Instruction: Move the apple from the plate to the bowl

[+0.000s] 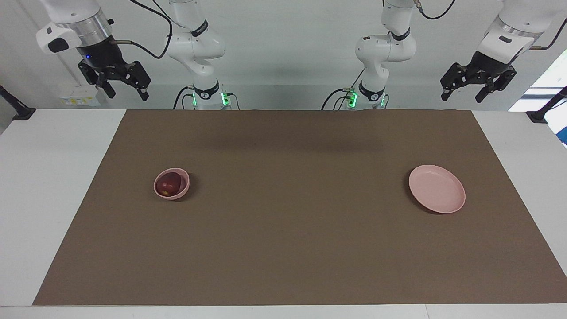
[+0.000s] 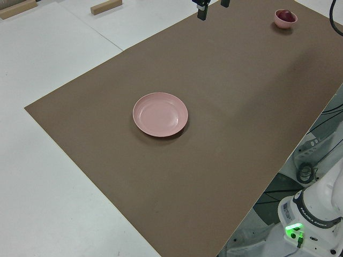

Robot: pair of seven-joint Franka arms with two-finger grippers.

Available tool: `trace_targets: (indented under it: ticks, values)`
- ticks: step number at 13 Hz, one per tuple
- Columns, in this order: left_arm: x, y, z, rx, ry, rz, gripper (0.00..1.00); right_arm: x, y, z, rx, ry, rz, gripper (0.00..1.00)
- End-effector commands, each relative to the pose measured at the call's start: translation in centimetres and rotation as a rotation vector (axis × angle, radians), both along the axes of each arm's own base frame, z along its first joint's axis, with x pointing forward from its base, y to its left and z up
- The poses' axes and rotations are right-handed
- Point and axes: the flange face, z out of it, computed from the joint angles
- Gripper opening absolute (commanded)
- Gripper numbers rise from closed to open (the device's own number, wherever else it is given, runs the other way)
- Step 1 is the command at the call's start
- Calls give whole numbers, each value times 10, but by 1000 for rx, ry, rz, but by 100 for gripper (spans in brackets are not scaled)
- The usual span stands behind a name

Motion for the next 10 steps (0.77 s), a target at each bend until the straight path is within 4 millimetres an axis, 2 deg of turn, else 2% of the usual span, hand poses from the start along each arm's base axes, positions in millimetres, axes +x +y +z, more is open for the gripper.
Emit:
trace_targets:
  ticks: [1,6,10]
  values:
    - [-6,3,0,5,-5,5,100,-9,-9,8,-35,22,67,100]
    - [-6,3,0,5,-5,5,100,-18,1,7,-24,2,90,100]
    - [-6,3,-1,5,-4,5,100,-17,4,1,-28,2,93,100]
